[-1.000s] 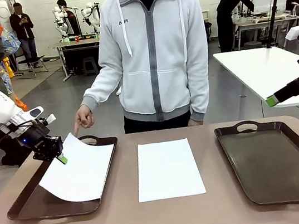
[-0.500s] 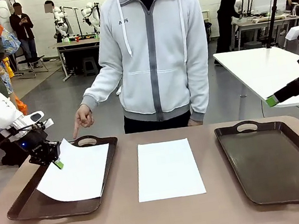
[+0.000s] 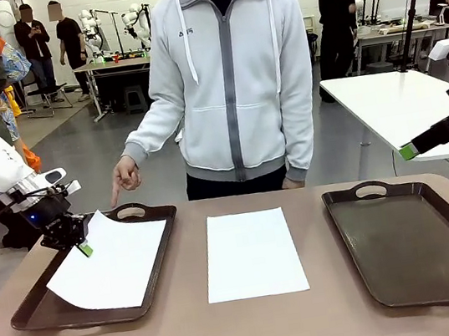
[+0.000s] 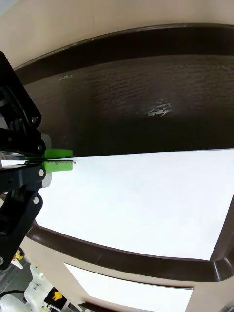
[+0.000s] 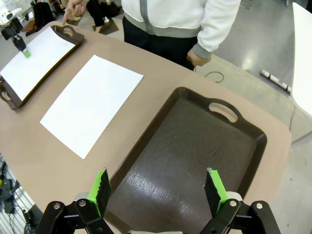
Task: Sort the A4 documents.
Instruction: Place the A4 Paper in the designated Handle tray.
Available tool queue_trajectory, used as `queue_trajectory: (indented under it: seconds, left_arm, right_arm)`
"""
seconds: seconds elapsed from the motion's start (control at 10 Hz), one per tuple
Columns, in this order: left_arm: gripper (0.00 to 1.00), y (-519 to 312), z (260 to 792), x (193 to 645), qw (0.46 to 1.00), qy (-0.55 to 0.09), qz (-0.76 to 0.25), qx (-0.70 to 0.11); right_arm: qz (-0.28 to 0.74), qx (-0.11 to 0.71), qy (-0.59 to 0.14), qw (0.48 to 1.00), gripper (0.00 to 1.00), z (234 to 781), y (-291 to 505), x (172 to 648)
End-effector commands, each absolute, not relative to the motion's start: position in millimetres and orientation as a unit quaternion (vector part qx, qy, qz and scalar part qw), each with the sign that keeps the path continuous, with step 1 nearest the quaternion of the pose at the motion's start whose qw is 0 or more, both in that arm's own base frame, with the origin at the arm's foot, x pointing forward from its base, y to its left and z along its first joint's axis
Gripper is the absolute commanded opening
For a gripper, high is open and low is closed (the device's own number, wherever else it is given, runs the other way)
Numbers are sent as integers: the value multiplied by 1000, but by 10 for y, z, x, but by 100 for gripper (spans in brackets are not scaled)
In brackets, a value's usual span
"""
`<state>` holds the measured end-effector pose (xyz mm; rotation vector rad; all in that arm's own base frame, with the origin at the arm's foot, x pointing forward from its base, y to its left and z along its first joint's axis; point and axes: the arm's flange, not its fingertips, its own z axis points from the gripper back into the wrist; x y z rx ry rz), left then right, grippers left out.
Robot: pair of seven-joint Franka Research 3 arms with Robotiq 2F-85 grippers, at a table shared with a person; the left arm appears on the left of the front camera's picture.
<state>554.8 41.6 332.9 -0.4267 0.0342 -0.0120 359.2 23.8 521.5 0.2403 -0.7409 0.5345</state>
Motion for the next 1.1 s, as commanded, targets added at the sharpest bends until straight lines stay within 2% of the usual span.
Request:
queue_trajectory:
  seconds: [0.0,0.7,0.8,1.0]
  left_arm:
    - [20,434,3349,5571,980,23,6,-198]
    - [91,456,3437,5511,985,15,6,-171]
    - [98,469,3465,5498,986,11,6,-169]
    - [100,475,3480,5472,985,10,5,-172]
  right_arm:
    - [258,118,-356,890,100,5204,239,3598]
    - [258,118,-356,890,100,5204,239,3598]
    - [258,118,-356,890,100,5204,239,3598]
    - [258,118,-356,890,100,5204,239,3598]
